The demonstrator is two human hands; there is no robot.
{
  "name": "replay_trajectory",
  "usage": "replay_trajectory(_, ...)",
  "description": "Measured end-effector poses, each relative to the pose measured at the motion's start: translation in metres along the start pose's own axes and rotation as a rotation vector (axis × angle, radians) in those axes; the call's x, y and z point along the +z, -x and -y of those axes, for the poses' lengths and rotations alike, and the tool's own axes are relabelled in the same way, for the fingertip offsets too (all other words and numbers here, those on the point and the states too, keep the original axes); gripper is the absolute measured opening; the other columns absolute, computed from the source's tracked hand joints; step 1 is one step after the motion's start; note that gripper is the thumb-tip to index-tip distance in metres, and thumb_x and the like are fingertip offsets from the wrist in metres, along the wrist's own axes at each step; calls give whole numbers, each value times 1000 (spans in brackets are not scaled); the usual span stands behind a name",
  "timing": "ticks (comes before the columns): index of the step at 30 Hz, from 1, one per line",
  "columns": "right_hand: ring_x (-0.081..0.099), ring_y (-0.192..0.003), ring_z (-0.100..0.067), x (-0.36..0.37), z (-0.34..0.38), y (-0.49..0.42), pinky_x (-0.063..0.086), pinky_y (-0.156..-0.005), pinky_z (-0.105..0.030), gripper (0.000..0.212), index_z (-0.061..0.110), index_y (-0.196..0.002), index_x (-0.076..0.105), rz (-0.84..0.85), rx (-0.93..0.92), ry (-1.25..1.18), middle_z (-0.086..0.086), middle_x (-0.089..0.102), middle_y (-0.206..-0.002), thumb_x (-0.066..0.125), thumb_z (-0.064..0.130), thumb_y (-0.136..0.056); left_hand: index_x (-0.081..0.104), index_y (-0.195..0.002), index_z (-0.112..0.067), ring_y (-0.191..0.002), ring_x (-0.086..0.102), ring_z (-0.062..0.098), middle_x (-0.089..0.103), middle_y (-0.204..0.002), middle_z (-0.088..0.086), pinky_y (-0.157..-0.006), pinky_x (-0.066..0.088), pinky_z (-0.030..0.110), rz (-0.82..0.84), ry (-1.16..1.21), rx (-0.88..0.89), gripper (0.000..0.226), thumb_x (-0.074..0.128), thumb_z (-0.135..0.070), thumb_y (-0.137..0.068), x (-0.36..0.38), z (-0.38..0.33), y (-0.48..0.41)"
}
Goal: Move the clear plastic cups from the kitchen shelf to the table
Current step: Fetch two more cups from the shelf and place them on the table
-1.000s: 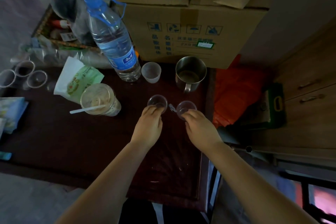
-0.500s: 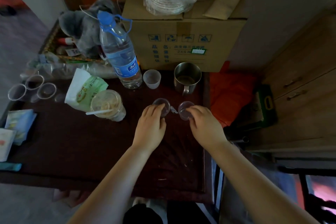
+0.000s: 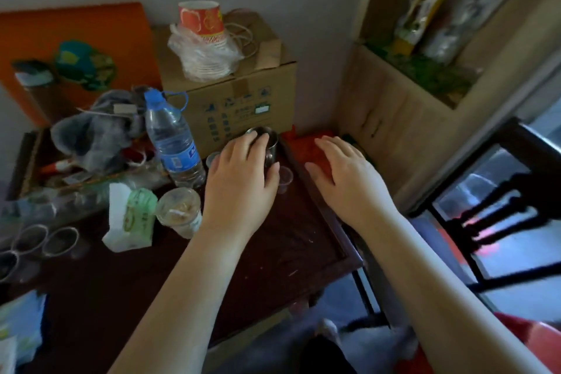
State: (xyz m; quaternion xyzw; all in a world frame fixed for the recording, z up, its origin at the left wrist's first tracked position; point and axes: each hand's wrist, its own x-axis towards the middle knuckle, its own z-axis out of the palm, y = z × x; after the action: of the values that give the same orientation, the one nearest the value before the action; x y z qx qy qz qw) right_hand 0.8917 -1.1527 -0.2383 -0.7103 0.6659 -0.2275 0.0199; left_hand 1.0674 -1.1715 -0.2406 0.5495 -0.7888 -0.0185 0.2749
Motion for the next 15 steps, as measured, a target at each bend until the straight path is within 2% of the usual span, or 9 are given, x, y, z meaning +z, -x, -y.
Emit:
replay_trajectory(6,35,-131,-17,-107,18,83,33,-102,-32,59,19,-135,40,-162,178,120,2,45,-141,37,55,-89,35,-139,-17,-130,35,22,42,-142,4,-103,32,39,28,189,141,56,40,-42,-89,-73,-70,19)
replay_trajectory(10,38,-129,-19,-189,12,154,34,-102,-34,62,18,-132,44,-299,249,208,0,48,-139,34,57,-85,34,-140,-15,-133,30,21,38,-145,6,-107,26,37,44,288,350,56,39,-41,-91,-105,-150,36)
replay_trajectory(15,40,-127,-18,-278,-8,276,29,-102,-27,62,18,-130,46,-457,361,331,-2,51,-136,29,60,-88,28,-143,-16,-136,27,20,33,-150,6,-108,23,36,100,391,596,58,37,-41,-91,-127,-271,84)
